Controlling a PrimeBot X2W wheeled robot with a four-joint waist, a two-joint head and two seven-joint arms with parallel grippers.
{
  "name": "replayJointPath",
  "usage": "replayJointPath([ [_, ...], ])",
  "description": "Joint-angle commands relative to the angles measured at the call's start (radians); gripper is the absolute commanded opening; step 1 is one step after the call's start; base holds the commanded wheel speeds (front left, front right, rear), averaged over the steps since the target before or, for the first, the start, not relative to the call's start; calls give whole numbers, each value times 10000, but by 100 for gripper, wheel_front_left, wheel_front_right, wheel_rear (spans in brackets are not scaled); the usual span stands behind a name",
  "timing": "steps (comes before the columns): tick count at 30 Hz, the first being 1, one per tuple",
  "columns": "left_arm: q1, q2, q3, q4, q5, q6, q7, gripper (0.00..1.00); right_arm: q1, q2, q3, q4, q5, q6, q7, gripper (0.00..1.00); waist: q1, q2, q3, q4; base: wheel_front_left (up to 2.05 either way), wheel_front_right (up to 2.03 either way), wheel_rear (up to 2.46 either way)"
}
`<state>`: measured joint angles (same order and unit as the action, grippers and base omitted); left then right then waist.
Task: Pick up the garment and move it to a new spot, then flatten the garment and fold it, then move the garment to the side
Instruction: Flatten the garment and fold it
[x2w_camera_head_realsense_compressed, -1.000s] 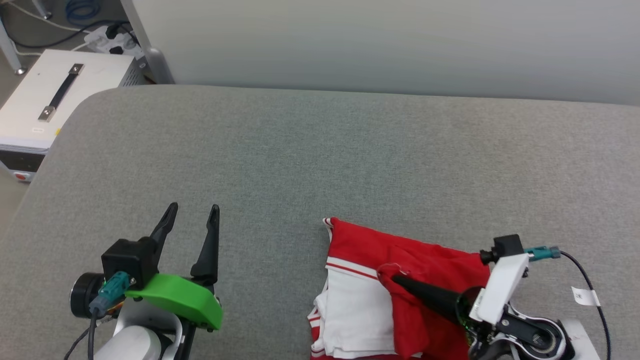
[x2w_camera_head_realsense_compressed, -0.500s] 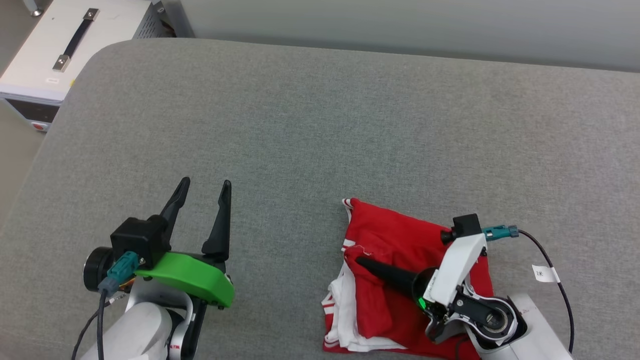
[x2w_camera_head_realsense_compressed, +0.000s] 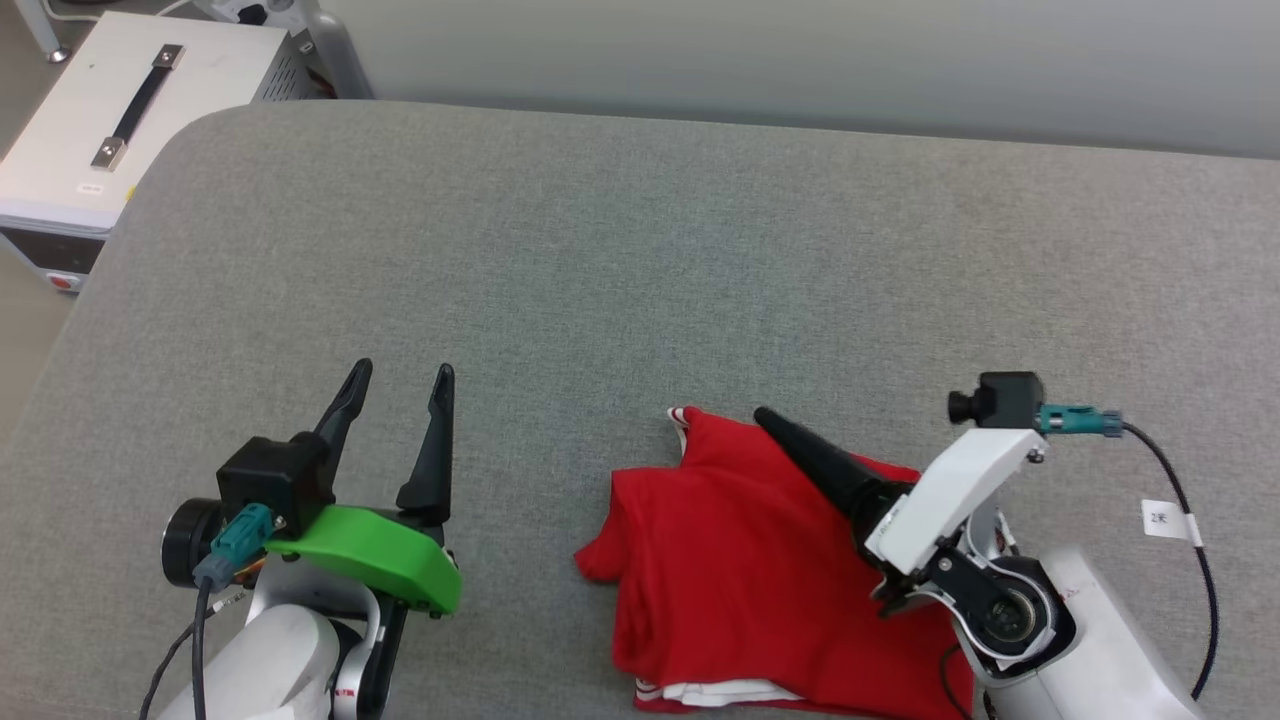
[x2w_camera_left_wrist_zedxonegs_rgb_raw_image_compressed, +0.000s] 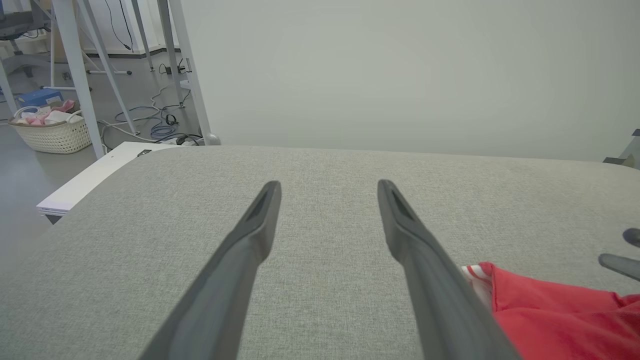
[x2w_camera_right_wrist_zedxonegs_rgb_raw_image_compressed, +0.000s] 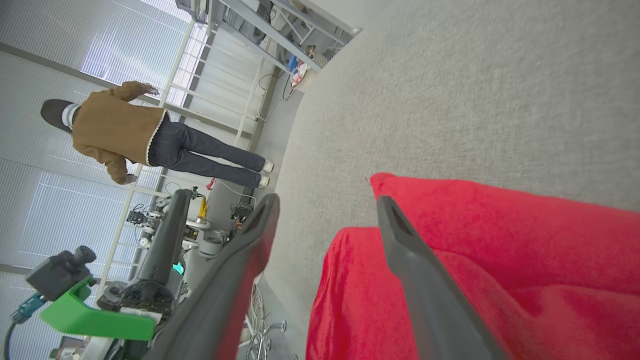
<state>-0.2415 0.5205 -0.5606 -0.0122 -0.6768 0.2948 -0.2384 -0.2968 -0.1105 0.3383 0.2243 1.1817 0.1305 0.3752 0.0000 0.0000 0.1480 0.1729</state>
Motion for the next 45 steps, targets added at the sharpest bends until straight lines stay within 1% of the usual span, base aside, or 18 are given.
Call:
replayJointPath([
  [1, 56, 22, 33, 11, 63, 29, -90, 100, -110, -123, -57, -91, -309, 2, -405, 100, 0, 0, -189, -155, 0, 0, 0],
  [3, 125, 28, 44, 17, 54, 68, -96, 100, -73, -357, -159, -151, -1000, 2, -1004, 100, 0, 0, -315, -239, 0, 0, 0],
  [7, 291, 42, 64, 43, 24, 152, -105, 100, 155, -663, -845, -144, -2435, 2, -2157, 100, 0, 0, -575, -409, 0, 0, 0],
  [9, 382, 58, 95, 52, 2, 199, -111, 100, 331, -837, -1342, -142, -3392, 2, -2623, 100, 0, 0, -682, -505, 0, 0, 0],
  [12, 492, 73, 177, 72, -30, 264, -127, 100, 685, -903, -2271, -346, -4724, 2, -3096, 100, 0, 0, -808, -651, 0, 0, 0],
  [16, 618, 106, 314, 114, -41, 312, -154, 100, 1220, -719, -3487, -1038, -6387, 2, -3447, 100, 0, 0, -951, -850, 0, 0, 0],
  [18, 671, 138, 373, 151, -30, 318, -166, 100, 1481, -590, -3918, -1489, -7183, 2, -3563, 100, 0, 0, -1039, -960, 0, 0, 0],
  [22, 745, 196, 450, 242, 28, 307, -184, 100, 2076, -368, -4464, -2401, -8482, 2, -3695, 100, 0, 0, -1191, -1139, 0, 0, 0],
  [24, 795, 203, 482, 306, 51, 307, -191, 100, 2405, -232, -4547, -2824, -8954, 2, -3691, 100, 0, 0, -1277, -1234, 0, 0, 0],
  [26, 887, 203, 502, 384, 69, 303, -198, 100, 2741, -95, -4529, -3188, -9353, 2, -3673, 100, 0, 0, -1400, -1346, 0, 0, 0],
  [33, 1208, 137, 451, 667, 112, 212, -213, 100, 3723, 109, -4023, -3948, -9927, 2, -3432, 100, 0, 0, -1719, -1566, 0, 0, 0],
  [39, 1402, 140, 456, 809, 157, 196, -219, 100, 4142, 146, -3751, -4229, -10138, 2, -3410, 100, 0, 0, -1832, -1643, 0, 0, 0],
  [45, 1497, 129, 488, 886, 167, 192, -223, 100, 4238, 153, -3649, -4279, -10232, 2, -3416, 100, 0, 0, -1825, -1674, 0, 0, 0],
])
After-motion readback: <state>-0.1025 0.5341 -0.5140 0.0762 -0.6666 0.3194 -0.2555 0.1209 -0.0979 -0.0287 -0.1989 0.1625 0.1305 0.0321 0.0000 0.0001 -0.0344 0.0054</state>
